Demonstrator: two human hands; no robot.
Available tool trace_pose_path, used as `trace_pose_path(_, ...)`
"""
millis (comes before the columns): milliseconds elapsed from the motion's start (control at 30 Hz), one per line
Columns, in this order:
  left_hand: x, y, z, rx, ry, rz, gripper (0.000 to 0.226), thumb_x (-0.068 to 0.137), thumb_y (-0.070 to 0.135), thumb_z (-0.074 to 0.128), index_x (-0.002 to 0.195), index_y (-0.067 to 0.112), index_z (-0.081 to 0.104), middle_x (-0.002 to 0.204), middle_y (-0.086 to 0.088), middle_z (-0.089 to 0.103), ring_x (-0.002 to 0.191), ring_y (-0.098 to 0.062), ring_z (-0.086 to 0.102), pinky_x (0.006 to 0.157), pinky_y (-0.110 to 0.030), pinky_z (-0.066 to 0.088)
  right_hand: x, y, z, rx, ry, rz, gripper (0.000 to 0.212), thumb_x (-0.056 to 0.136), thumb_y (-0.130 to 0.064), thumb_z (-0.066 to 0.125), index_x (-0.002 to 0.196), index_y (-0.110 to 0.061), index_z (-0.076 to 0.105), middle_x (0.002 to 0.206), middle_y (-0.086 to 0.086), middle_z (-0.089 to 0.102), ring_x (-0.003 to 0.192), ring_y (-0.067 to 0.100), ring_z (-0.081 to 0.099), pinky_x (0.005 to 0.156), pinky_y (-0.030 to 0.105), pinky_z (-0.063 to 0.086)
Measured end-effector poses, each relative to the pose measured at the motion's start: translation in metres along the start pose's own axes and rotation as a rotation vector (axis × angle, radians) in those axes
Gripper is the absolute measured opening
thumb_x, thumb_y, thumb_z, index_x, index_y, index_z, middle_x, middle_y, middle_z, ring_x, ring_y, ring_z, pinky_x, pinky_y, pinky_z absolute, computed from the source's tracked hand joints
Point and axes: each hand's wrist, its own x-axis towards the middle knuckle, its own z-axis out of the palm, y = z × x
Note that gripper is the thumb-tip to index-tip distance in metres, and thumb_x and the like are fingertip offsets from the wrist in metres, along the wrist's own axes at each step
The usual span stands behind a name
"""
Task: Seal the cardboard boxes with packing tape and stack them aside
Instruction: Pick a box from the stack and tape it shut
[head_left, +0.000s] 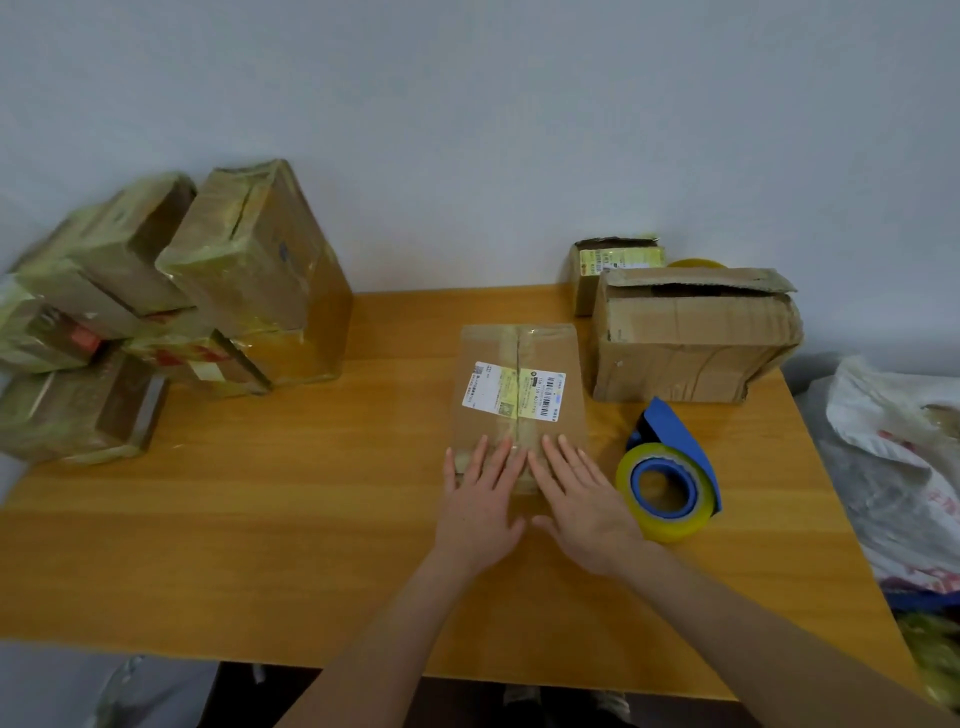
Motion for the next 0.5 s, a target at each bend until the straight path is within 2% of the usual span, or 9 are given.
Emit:
trace_pose_path(67,0.001,0.001,-0.001,-0.040,0.043,0.003,0.080,0.079,0.059,0.015,0.153,0.030,0.007,0.158,0.009,-0.003,0.146,-0.018,-0.011,0.110,-0.051,-0.020,-0.001,-0.001,-0.002,0.016,-0.044,-0.009,0.077,0.099,-0.054,0.029,0.146,-0.017,-0.020,0.153,0.006,-0.027,0.143,0.026,-0.025,0.115,0.036,-0.017)
trace_pose_path(133,-0.001,-0.002,-0.005,-0.197,0.114,0.005,0.076,0.084,0.060,0.016,0.153,0.027,0.016,0.157,0.010,0.003,0.147,-0.014,-0.004,0.115,-0.047,-0.014,0.000,-0.002,-0.009,0.093,-0.032,-0.023,0.075,0.097,-0.056,0.029,0.151,-0.019,-0.009,0.157,0.003,-0.021,0.147,0.024,-0.018,0.118,0.034,-0.012)
trace_pose_path(200,-0.006,-0.011,-0.009,-0.468,0.268,-0.097,0.059,0.094,0.048,0.042,0.145,0.019,0.038,0.153,0.004,0.031,0.143,-0.015,0.023,0.120,-0.041,0.014,-0.002,0.002,-0.020,0.306,0.086,0.079,0.063,0.098,-0.048,0.043,0.153,-0.022,0.026,0.162,0.003,0.013,0.148,0.024,0.016,0.120,0.035,0.020)
trace_pose_path(233,-0.008,-0.017,-0.012,-0.556,0.345,-0.207,0.050,0.094,0.038,0.053,0.139,0.017,0.046,0.142,0.001,0.044,0.133,-0.015,0.037,0.113,-0.036,0.030,-0.004,0.006,-0.025,0.374,0.188,0.188,0.054,0.097,-0.044,0.048,0.146,-0.023,0.040,0.152,0.003,0.033,0.136,0.022,0.037,0.108,0.034,0.039)
trace_pose_path(267,-0.011,-0.023,-0.015,-0.609,0.390,-0.332,0.043,0.093,0.033,0.059,0.133,0.017,0.050,0.128,0.000,0.052,0.119,-0.015,0.048,0.102,-0.031,0.041,-0.005,0.011,-0.031,0.401,0.253,0.312,0.049,0.097,-0.042,0.051,0.141,-0.021,0.046,0.137,0.003,0.045,0.119,0.020,0.050,0.091,0.031,0.050)
trace_pose_path(333,-0.014,-0.032,-0.020,-0.711,0.361,-0.525,0.041,0.092,0.033,0.060,0.128,0.015,0.050,0.099,0.003,0.057,0.093,-0.013,0.056,0.079,-0.027,0.050,-0.006,0.021,-0.036,0.435,0.192,0.468,0.050,0.097,-0.045,0.050,0.138,-0.018,0.040,0.113,0.004,0.059,0.089,0.019,0.061,0.062,0.029,0.049)
trace_pose_path(367,-0.014,-0.034,-0.021,-0.743,0.318,-0.551,0.041,0.092,0.034,0.060,0.127,0.015,0.049,0.088,0.006,0.057,0.085,-0.013,0.057,0.071,-0.026,0.050,-0.007,0.021,-0.036,0.460,0.118,0.474,0.054,0.096,-0.047,0.049,0.140,-0.018,0.034,0.103,0.004,0.063,0.079,0.020,0.062,0.055,0.028,0.046)
trace_pose_path(433,-0.013,-0.034,-0.019,-0.782,0.271,-0.529,0.037,0.092,0.032,0.062,0.124,0.015,0.051,0.079,0.009,0.056,0.076,-0.012,0.058,0.064,-0.026,0.049,-0.009,0.020,-0.031,0.540,0.054,0.430,0.059,0.096,-0.043,0.052,0.146,-0.022,0.028,0.101,0.005,0.067,0.075,0.019,0.063,0.054,0.028,0.048)
trace_pose_path(500,-0.013,-0.034,-0.018,-0.824,0.296,-0.521,0.032,0.090,0.025,0.065,0.118,0.015,0.056,0.077,0.009,0.057,0.072,-0.009,0.057,0.061,-0.019,0.046,-0.010,0.019,-0.030,0.565,0.079,0.403,0.060,0.096,-0.034,0.057,0.149,-0.025,0.030,0.112,0.007,0.067,0.086,0.020,0.064,0.068,0.030,0.054)
